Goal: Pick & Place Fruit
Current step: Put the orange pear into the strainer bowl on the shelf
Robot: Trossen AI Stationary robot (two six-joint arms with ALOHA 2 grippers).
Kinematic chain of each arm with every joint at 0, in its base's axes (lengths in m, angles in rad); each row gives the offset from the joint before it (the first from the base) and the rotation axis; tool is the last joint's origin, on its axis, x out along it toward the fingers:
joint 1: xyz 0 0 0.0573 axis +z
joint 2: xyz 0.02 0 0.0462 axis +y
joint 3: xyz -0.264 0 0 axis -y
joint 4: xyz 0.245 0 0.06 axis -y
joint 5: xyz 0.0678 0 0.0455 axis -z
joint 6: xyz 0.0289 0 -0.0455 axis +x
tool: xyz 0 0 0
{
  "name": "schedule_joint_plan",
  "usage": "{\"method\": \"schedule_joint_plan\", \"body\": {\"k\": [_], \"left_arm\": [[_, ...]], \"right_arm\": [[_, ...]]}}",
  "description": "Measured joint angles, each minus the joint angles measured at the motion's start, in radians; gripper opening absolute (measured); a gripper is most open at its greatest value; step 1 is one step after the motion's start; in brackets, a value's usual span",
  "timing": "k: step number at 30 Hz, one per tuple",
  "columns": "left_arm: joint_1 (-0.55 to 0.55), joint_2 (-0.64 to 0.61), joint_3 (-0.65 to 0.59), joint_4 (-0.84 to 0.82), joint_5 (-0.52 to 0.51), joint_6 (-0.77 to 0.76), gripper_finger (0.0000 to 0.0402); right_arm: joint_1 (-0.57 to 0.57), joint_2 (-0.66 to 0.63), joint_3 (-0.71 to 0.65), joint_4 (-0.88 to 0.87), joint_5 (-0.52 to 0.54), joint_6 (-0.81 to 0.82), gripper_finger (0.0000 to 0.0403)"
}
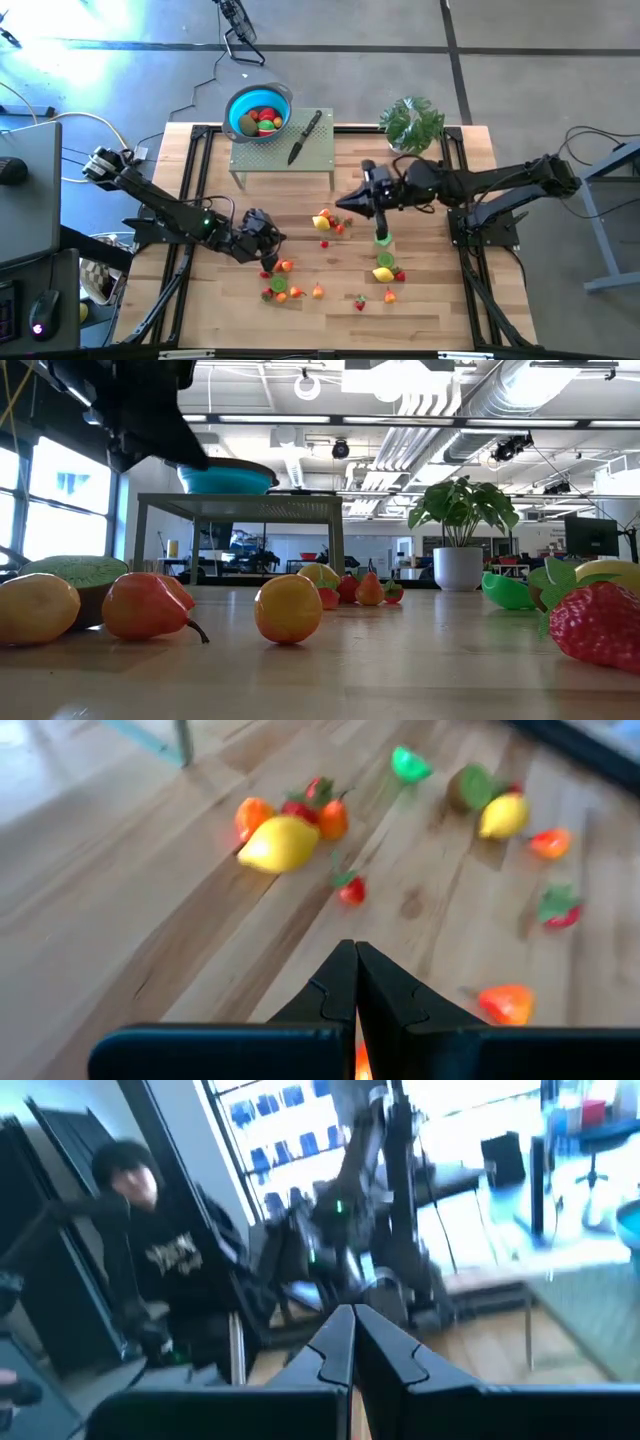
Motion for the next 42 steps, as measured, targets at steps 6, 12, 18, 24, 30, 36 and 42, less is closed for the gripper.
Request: {"method": "schedule_joint_plan", "body": {"k": [6,12,18,24,30,36,42], "left_arm": [[0.0,-0.004,0.0,-0.049,-0.001,-0.046,0.0],[0.0,-0.004,0.0,-0.051,-0.001,-0.046,0.0],[0.0,-0.004,0.0,-0.05,0.049,-0.046,0.0],[0.0,-0.004,0.0,-0.05,0.063,-0.046,0.0],[-0.001,-0.003,0.0,-0.054,0.094,-0.042,0.0],[-0.001,-0.003,0.0,-0.057,0.101,-0.038,0.0],[0.0,-0.003,0.001,-0.112,0.149,-0.038,0.0]], "right_arm": [[-0.02,0.038,0.0,0.066,0.027,-0.006,0.0003],[-0.029,0.147,0.0,0.187,-0.006,-0.006,0.0003],[-0.07,0.24,0.025,0.324,-0.008,-0.006,0.0003],[-0.124,0.357,0.171,0.273,-0.118,-0.008,0.0003],[-0.162,0.459,0.288,0.202,-0.13,-0.013,0.0003],[-0.203,0.506,0.314,0.176,-0.159,-0.007,0.0003],[-0.205,0.458,0.315,0.044,-0.243,-0.052,0.0003]]}}
